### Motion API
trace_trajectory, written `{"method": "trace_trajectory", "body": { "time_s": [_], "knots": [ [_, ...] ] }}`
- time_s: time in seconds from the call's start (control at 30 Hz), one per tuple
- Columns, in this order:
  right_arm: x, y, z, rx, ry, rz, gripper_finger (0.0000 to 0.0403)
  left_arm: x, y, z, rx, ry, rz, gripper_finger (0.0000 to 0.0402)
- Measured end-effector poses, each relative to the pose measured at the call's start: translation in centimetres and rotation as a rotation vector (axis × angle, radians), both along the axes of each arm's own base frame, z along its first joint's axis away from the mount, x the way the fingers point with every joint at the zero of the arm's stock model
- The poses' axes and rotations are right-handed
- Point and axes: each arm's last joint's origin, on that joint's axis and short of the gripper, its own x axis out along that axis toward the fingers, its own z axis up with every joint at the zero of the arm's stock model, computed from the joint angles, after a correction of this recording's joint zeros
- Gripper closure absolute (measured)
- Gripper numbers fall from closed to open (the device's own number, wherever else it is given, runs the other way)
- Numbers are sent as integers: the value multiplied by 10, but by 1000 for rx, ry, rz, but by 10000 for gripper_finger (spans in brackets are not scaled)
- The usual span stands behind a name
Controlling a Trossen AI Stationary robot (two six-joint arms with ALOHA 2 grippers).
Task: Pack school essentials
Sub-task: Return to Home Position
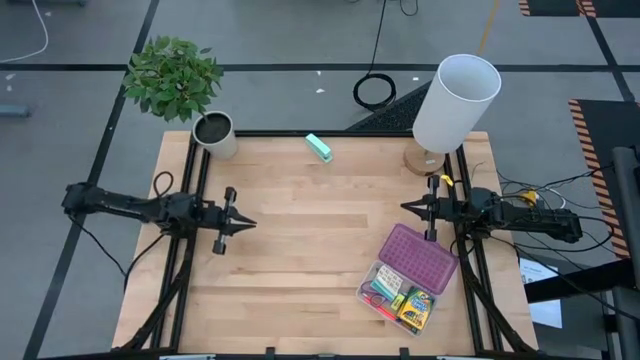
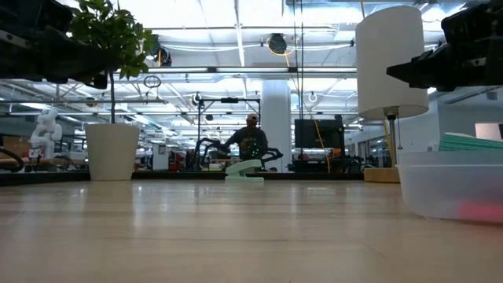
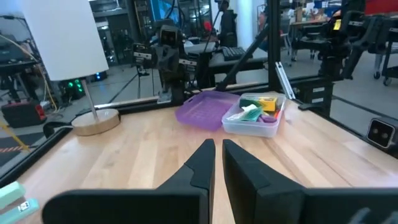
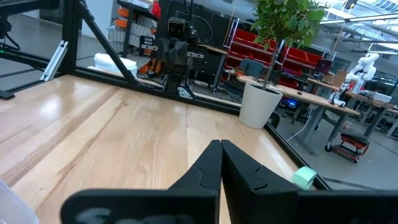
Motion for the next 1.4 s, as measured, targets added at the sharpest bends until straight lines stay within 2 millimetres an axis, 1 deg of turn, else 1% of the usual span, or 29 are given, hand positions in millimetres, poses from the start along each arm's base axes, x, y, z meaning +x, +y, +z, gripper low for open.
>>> {"method": "trace_trajectory", "body": {
  "time_s": [0.13, 0.43, 0.67, 0.97, 1.13, 1.4],
  "knots": [
    [0, 0, 0, 0, 0, 0, 403, -6, 2, 1, -1, -9, -10, 367],
    [0, 0, 0, 0, 1, 0, 403, -15, 8, -6, 1, 45, 22, 367],
    [0, 0, 0, 0, 1, 0, 403, -18, 11, -2, 2, -10, 43, 367],
    [0, 0, 0, 0, 1, 0, 403, -19, 12, 0, 29, -31, 53, 366],
    [0, 0, 0, 0, 2, 0, 403, -19, 13, -1, -9, -21, 86, 366],
    [0, 0, 0, 0, 2, 0, 403, -19, 14, -1, -13, -24, 126, 366]
  ]
}}
